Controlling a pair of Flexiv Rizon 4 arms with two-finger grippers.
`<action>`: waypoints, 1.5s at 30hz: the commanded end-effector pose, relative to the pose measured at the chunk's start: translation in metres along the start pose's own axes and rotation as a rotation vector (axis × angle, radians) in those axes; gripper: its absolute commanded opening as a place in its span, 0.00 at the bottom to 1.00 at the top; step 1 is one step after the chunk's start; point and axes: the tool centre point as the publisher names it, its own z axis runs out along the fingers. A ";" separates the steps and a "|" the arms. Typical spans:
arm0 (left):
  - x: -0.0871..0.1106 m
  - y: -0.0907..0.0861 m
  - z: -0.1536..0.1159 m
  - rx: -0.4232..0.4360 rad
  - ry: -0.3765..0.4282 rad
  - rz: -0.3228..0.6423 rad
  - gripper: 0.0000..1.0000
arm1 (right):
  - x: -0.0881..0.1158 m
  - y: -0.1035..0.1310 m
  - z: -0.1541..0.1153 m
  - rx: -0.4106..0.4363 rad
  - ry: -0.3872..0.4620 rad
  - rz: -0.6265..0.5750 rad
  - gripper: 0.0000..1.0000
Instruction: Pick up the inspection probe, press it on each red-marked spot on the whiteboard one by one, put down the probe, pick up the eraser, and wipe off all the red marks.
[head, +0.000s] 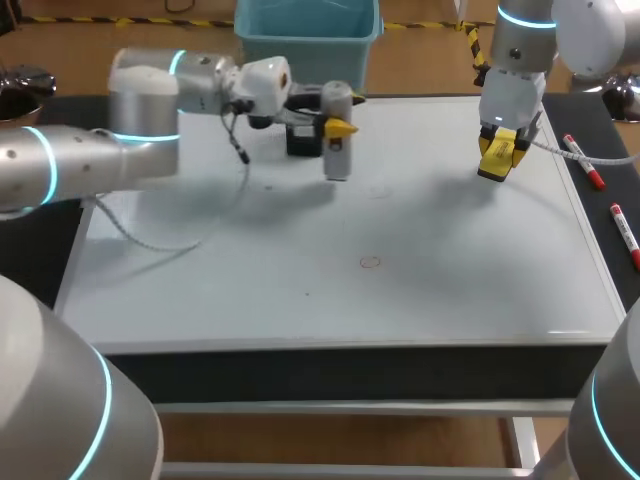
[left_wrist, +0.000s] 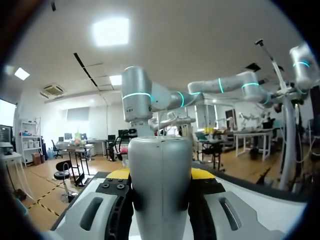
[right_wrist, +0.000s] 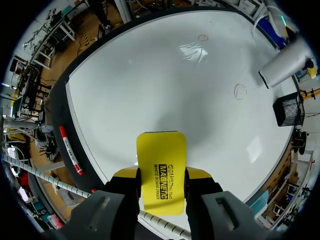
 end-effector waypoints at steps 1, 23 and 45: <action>0.031 -0.012 -0.042 -0.031 -0.106 -0.001 0.00 | 0.000 -0.001 -0.001 0.000 0.002 -0.002 0.00; 0.044 -0.021 -0.161 -0.022 -0.259 -0.005 0.00 | 0.000 -0.001 -0.001 0.000 0.002 -0.002 0.00; 0.044 -0.021 -0.161 -0.022 -0.259 -0.005 0.00 | -0.082 0.112 -0.008 0.019 -0.037 -0.349 0.00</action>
